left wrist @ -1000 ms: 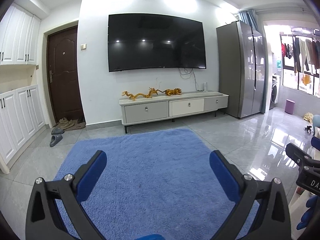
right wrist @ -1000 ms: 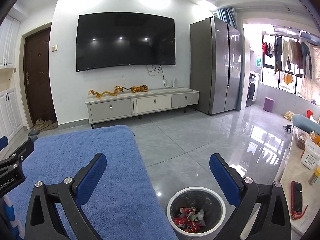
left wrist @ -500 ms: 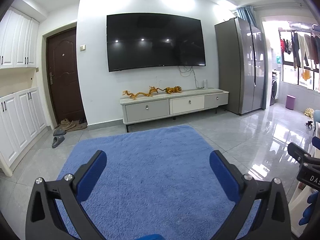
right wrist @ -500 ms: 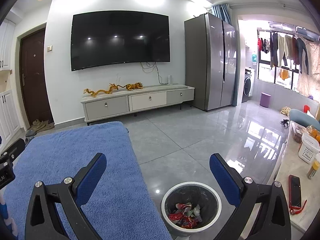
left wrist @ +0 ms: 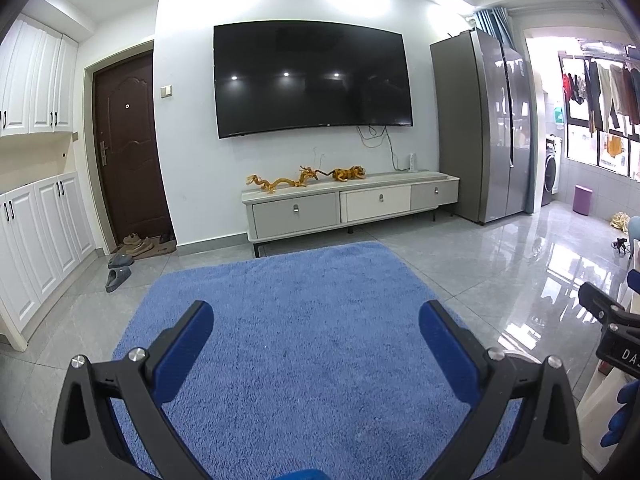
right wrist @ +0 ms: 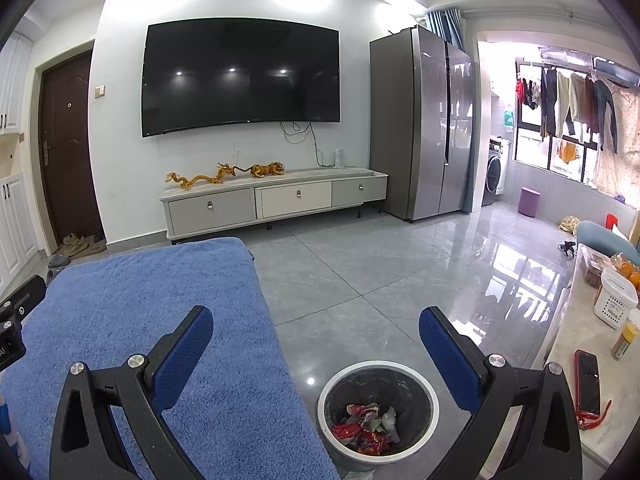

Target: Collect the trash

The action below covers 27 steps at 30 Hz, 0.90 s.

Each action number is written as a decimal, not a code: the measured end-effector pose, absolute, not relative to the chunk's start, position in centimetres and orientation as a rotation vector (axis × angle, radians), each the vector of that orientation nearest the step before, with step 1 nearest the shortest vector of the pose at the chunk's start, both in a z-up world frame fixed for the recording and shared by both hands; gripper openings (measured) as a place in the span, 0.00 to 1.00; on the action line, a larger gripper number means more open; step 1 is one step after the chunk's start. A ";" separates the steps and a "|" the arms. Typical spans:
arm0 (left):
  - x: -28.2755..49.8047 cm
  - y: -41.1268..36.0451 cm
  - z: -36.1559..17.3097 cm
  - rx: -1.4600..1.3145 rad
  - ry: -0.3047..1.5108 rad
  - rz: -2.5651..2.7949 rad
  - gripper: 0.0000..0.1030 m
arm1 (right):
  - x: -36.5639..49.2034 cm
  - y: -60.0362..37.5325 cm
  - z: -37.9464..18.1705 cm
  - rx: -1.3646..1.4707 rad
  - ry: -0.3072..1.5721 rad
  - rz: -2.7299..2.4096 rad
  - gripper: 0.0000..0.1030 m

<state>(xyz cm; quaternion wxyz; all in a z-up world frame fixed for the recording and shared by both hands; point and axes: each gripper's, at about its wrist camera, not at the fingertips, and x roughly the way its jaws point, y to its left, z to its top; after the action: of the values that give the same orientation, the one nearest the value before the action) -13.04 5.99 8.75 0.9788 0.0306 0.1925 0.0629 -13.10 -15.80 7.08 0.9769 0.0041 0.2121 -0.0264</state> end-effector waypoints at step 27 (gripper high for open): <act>-13.0 6.8 8.9 0.081 0.417 0.125 1.00 | -12.2 -14.6 6.6 0.015 0.443 -0.015 1.00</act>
<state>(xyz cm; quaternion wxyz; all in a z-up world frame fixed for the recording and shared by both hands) -12.96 6.85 8.91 0.9755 0.0401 0.2070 0.0621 -12.22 -14.57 6.64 0.9755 0.0076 0.2197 -0.0076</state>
